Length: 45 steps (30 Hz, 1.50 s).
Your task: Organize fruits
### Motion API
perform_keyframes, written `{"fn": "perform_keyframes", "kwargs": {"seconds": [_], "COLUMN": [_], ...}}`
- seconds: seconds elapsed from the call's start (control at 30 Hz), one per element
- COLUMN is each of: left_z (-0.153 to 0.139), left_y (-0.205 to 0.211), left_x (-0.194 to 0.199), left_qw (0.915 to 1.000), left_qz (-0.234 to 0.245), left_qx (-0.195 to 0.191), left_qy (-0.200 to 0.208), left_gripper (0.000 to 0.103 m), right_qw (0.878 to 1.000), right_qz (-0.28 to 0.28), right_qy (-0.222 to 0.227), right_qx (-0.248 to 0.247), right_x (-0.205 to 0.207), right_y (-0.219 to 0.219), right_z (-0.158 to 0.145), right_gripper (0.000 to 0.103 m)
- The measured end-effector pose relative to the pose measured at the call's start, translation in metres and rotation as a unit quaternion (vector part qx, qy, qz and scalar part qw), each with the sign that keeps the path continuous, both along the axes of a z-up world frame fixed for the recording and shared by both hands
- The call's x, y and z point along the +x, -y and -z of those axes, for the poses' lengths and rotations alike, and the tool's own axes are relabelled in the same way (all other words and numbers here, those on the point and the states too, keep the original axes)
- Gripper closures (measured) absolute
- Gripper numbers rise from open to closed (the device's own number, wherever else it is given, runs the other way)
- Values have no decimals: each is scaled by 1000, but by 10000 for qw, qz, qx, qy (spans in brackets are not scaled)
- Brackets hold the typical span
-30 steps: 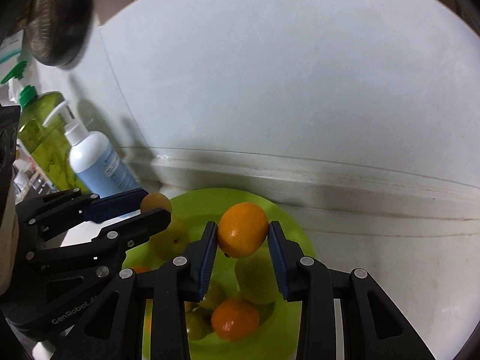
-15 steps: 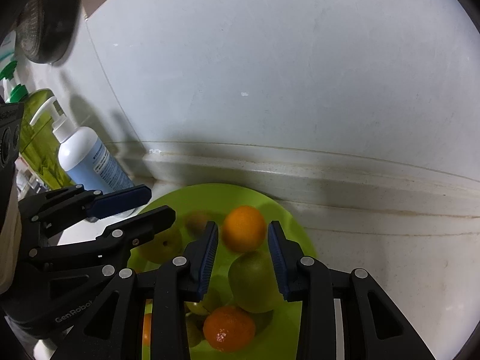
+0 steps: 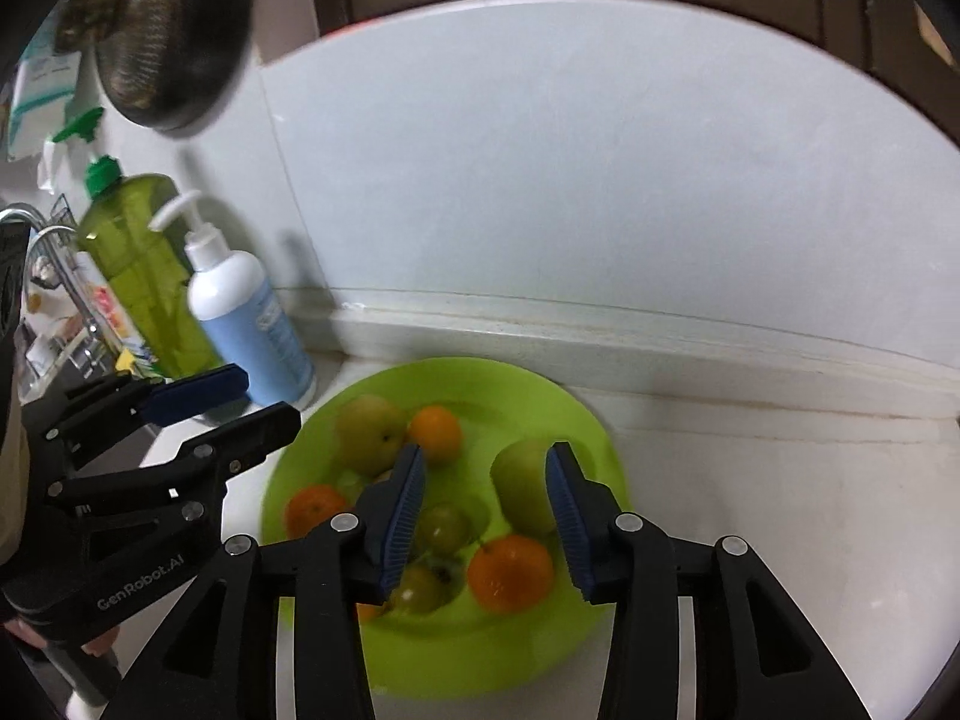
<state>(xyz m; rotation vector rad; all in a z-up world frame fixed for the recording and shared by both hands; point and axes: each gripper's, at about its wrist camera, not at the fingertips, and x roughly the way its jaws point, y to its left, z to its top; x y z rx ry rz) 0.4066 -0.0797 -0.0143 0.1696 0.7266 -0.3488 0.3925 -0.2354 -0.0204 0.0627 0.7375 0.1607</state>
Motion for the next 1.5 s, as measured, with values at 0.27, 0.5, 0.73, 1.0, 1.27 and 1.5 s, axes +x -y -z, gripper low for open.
{"fn": "perform_keyframes", "kwargs": {"seconds": [0.27, 0.5, 0.73, 1.0, 1.27, 1.5], "left_z": [-29, -50, -60, -67, -69, -70], "left_y": [-19, -35, -55, -71, -75, -76], "left_x": [-72, -139, -196, -258, -322, -370], "left_qw": [9983, 9947, 9931, 9910, 9894, 9876], "left_qz": [-72, -76, -14, -304, -519, -609], "left_qx": [-50, -55, -160, -334, -383, -262], "left_qy": [584, 1020, 1164, 1261, 1303, 1421], "left_gripper": [42, 24, 15, 5, 0, 0], "right_qw": [9992, 9960, 9898, 9857, 9861, 9860], "right_qz": [275, 666, 1104, 1180, 1033, 984], "right_qy": [271, 578, 898, 1196, 1289, 1336], "right_qx": [88, 145, 105, -118, -192, -169], "right_x": [-59, -136, -206, -269, -327, -372], "right_y": [-7, -16, -28, -38, -41, -41], "right_z": [-18, -32, -43, -54, -60, -58], "right_gripper": [46, 34, 24, 20, 16, 15]}}
